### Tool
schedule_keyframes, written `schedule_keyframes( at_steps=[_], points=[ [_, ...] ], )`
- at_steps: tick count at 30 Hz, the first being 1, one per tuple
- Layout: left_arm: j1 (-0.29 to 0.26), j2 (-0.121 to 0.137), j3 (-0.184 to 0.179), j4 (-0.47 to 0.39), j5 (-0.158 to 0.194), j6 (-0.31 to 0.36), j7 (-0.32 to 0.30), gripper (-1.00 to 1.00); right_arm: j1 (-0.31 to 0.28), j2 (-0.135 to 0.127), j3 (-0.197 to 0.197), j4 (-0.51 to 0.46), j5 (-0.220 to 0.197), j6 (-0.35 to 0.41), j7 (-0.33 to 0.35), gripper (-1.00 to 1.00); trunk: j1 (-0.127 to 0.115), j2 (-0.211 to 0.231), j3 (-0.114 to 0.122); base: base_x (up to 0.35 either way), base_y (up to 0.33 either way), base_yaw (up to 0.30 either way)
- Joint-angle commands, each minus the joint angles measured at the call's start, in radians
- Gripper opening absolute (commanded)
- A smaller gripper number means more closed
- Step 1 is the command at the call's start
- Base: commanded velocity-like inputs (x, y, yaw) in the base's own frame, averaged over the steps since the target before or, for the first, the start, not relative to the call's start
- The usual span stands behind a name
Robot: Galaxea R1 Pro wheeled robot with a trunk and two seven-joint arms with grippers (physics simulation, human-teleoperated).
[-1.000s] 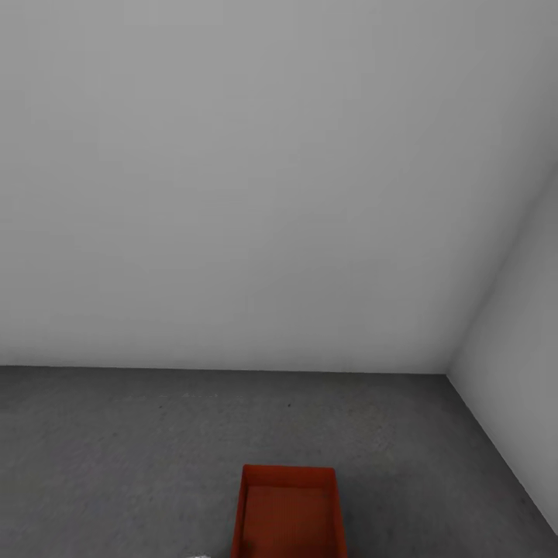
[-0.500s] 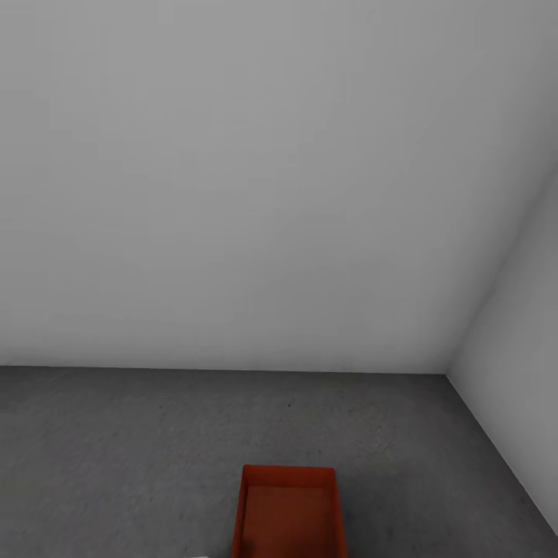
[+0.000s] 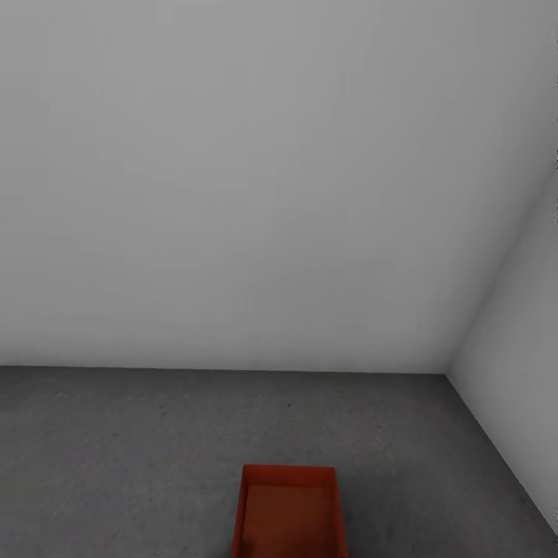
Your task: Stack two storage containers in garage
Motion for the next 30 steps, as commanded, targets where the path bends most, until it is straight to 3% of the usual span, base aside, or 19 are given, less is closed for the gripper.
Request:
schedule_keyframes(
  at_steps=[1, 19, 30],
  points=[
    [-0.001, 0.0, 0.0, 0.0, 0.007, 0.003, 0.003, 1.0, -0.001, -0.001, 0.008, 0.002, -0.01, -0.004, -0.002, 1.0, 0.0, -0.001, -0.001, -0.17, 0.0, 0.0],
    [0.017, -0.005, 0.0, 0.0, 0.007, -0.004, 0.003, 1.0, -0.001, 0.001, 0.008, 0.002, -0.01, -0.004, -0.002, 1.0, 0.0, -0.001, -0.001, -0.318, 0.0, 0.0],
    [0.018, -0.005, 0.0, 0.0, 0.007, -0.007, 0.003, 1.0, -0.001, 0.002, 0.008, 0.002, -0.016, 0.003, -0.004, 1.0, 0.0, -0.001, 0.005, -0.048, 0.0, -0.176]
  ],
)
